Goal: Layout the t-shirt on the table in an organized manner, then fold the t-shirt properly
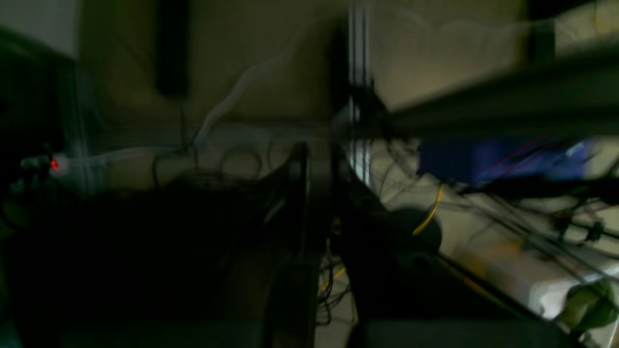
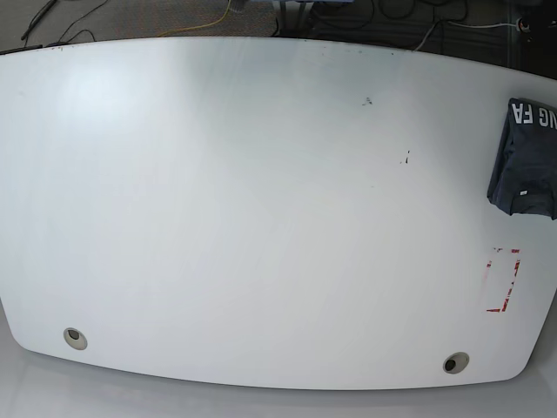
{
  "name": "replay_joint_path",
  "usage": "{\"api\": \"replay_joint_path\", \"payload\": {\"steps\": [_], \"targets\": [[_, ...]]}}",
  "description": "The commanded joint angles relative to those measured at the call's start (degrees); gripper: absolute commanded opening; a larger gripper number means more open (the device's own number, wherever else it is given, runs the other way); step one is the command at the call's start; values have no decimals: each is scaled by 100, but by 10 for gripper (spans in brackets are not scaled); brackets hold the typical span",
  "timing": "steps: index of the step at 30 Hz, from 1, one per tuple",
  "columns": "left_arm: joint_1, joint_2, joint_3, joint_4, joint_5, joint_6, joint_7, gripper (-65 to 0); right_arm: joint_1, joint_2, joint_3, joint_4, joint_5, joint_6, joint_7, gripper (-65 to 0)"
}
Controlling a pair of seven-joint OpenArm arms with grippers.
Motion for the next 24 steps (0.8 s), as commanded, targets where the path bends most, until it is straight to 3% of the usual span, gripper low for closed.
{"api": "replay_joint_path", "payload": {"steps": [1,9,24], "targets": [[-205,-90,-8,-414,-73,-8,-145,-650,123,24,-39,-264,-19,18,65,-631],[-1137,-371,0,-1900,-64,-8,-145,-650,1055,42,-224,-1609,-36,27,74,-631],[-2939,-652,0,-4739,929,-8,-172,-650,2778,156,-232,-3833,-467,45,100,-631]]}}
